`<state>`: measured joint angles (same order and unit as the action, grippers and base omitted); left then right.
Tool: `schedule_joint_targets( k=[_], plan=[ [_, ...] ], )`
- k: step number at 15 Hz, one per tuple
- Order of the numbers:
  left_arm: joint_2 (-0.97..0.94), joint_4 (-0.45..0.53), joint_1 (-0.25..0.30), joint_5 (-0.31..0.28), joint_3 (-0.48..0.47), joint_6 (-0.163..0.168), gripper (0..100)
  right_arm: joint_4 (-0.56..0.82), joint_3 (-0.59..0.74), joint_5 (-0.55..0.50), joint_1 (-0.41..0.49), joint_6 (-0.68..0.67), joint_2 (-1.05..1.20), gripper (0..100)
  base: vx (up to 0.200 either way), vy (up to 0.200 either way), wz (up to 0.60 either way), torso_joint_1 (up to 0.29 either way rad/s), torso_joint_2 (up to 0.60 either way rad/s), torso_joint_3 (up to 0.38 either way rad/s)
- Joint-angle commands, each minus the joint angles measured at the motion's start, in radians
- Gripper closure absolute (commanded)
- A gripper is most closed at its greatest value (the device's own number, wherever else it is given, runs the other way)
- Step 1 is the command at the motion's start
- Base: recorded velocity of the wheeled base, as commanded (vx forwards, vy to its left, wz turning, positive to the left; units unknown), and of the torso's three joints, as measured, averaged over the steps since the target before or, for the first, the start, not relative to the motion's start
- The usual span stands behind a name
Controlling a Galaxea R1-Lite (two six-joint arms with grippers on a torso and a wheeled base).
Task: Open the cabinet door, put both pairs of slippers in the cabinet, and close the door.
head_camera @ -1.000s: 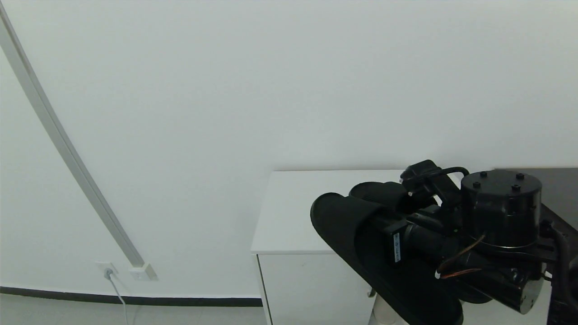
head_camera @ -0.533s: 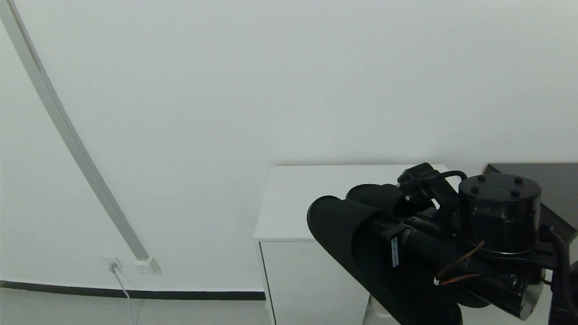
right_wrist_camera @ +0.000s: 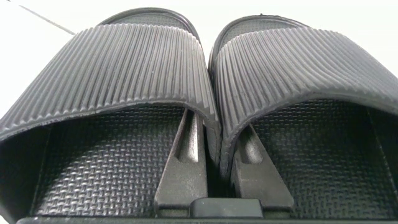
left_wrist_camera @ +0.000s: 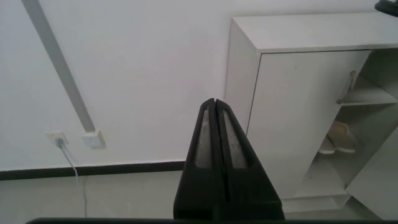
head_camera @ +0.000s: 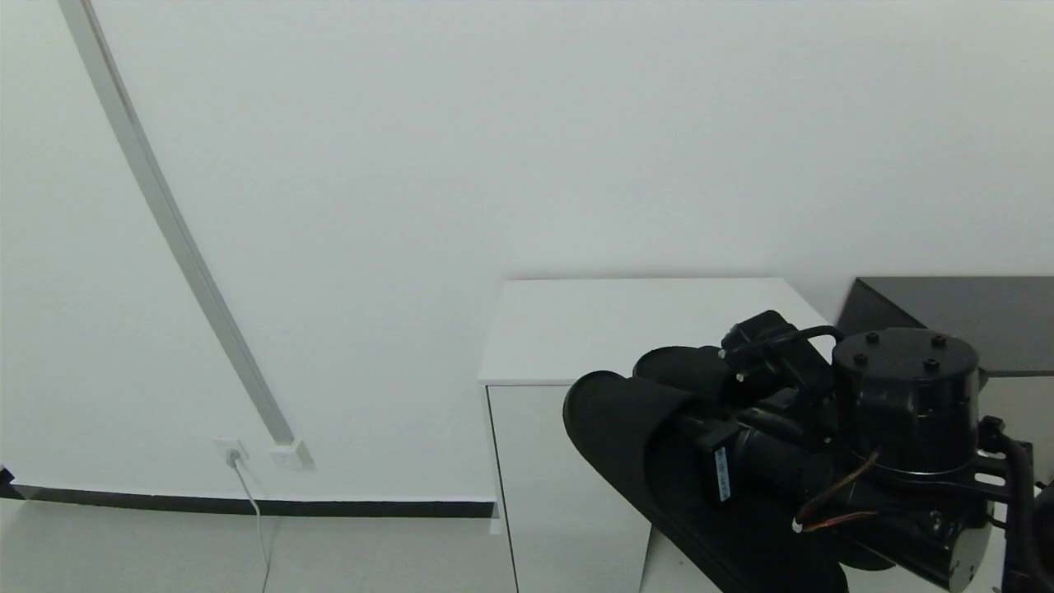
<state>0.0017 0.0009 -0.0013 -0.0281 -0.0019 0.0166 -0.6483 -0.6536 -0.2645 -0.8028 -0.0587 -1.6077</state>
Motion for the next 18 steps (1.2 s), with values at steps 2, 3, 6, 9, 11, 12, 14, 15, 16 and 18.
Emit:
schedule_joint_targets(
  k=[2, 3, 6, 9, 11, 12, 14, 15, 16, 18],
  plan=[
    [0.0, 0.001, 0.0, 0.0, 0.0, -0.001, 100, -0.056, 0.04, -0.001, 0.004, 0.039, -0.008, 100, 0.0, 0.0, 0.0, 0.0, 0.0, 0.0],
    [0.0, 0.001, 0.0, 0.0, 0.0, -0.001, 100, -0.082, 0.055, -0.001, 0.005, 0.056, -0.012, 100, 0.0, 0.0, 0.0, 0.0, 0.0, 0.0],
    [0.0, 0.001, -0.002, 0.0, 0.0, -0.001, 100, -0.154, 0.072, -0.007, 0.005, 0.077, -0.029, 100, 0.0, 0.0, 0.0, 0.0, 0.0, 0.0],
    [0.0, 0.001, 0.0, 0.0, 0.0, -0.001, 100, -0.152, 0.072, -0.001, 0.005, 0.076, -0.04, 100, 0.0, 0.0, 0.0, 0.0, 0.0, 0.0],
    [0.0, 0.001, 0.0, 0.0, 0.0, 0.0, 100, -0.154, 0.071, -0.001, 0.004, 0.076, -0.052, 100, 0.0, 0.0, 0.0, 0.0, 0.0, 0.0],
    [0.0, 0.001, 0.0, 0.0, 0.0, 0.0, 100, -0.154, 0.071, -0.001, 0.004, 0.076, -0.057, 100, 0.0, -0.2, 0.0, 0.002, 0.0, 0.002],
    [0.0, 0.001, 0.0, 0.0, 0.0, -0.001, 100, -0.154, 0.072, -0.001, 0.004, 0.076, -0.06, 100, 0.0, -0.2, 0.0, -0.005, 0.0, 0.002],
    [0.0, 0.001, 0.0, 0.0, 0.0, -0.001, 100, -0.154, 0.072, -0.004, 0.004, 0.076, -0.063, 100, 0.0, -0.2, 0.0, 0.002, 0.0, 0.002],
    [0.0, 0.001, 0.0, 0.0, 0.0, -0.001, 100, -0.154, 0.072, -0.004, 0.004, 0.076, -0.063, 100, 0.0, -0.2, 0.0, 0.012, 0.0, 0.002],
    [0.0, 0.001, 0.0, 0.0, 0.0, -0.001, 100, -0.154, 0.072, -0.004, 0.004, 0.076, -0.063, 100, 0.0, -0.2, 0.0, 0.0, 0.0, 0.005]
  ],
)
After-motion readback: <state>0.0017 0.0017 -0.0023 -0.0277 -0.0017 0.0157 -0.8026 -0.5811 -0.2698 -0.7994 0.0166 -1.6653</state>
